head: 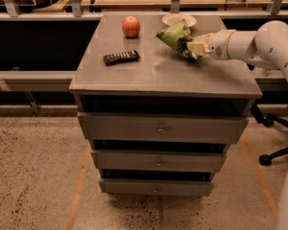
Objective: Move green jalapeno chip bag near apple
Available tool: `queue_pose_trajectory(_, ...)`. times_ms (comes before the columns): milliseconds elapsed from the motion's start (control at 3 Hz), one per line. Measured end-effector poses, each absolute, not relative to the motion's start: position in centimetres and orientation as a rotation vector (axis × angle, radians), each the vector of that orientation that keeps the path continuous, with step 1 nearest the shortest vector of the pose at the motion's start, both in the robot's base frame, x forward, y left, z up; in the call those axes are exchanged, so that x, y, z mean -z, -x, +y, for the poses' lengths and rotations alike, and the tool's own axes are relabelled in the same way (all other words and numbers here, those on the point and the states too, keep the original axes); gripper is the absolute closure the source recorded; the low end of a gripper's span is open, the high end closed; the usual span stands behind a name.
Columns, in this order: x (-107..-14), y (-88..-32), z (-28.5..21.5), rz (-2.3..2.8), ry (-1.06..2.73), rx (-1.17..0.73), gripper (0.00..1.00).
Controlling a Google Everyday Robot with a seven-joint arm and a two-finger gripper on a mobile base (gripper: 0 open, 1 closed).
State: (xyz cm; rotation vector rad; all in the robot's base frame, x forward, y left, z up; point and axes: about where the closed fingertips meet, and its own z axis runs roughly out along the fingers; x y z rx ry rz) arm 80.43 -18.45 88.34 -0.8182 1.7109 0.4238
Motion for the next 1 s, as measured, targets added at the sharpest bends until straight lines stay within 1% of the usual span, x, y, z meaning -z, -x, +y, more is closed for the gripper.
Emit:
queue_pose_trajectory(333, -89.3, -82.2, -15.6, 1.663, 0.859, -0.418, 1.00)
queue_pose_trajectory(1000, -90.0, -84.9, -11.9, 1.624, 0.922, -0.432, 1.00)
